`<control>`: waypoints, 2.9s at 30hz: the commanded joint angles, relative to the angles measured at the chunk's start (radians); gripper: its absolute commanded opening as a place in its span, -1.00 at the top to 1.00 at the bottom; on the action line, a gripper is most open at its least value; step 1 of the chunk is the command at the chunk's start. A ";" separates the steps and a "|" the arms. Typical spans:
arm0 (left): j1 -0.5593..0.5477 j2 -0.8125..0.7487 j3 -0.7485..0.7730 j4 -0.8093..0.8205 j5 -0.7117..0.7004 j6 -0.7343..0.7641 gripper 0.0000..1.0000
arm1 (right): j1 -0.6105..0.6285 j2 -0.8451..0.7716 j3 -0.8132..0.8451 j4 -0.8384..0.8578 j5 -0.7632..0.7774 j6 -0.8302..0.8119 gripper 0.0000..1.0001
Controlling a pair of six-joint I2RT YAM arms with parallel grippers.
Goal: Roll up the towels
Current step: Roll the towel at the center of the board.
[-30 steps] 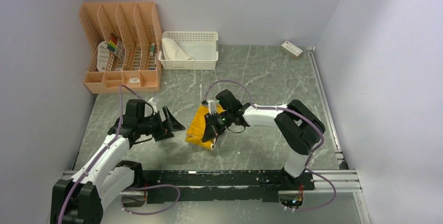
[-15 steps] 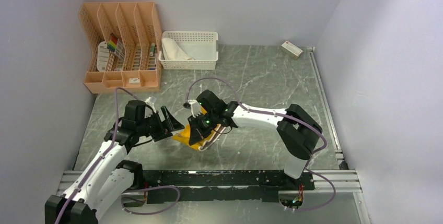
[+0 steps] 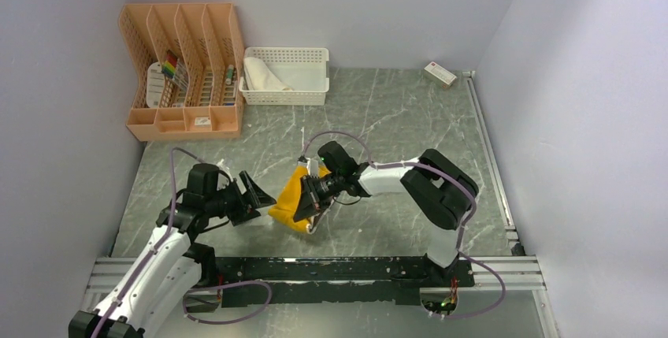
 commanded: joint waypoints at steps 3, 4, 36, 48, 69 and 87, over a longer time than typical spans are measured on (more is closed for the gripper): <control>-0.020 0.002 -0.064 0.034 0.048 -0.020 -0.60 | -0.023 0.108 -0.016 0.204 -0.100 0.186 1.00; -0.031 0.007 -0.075 0.050 0.051 -0.027 -0.58 | -0.024 0.119 -0.004 0.184 -0.087 0.177 1.00; -0.238 0.419 -0.151 0.513 -0.207 -0.196 -0.38 | -0.095 0.152 -0.020 0.088 -0.025 0.147 1.00; -0.271 0.458 -0.145 0.483 -0.288 -0.171 0.86 | -0.092 0.025 0.156 -0.310 0.210 -0.142 -0.29; -0.275 0.713 0.206 0.247 -0.071 -0.032 0.86 | 0.500 -0.525 -0.070 -0.237 1.180 -0.800 -0.35; -0.276 0.748 0.179 0.311 0.043 -0.081 0.86 | 0.617 -0.077 -0.007 -0.139 1.477 -0.756 -0.11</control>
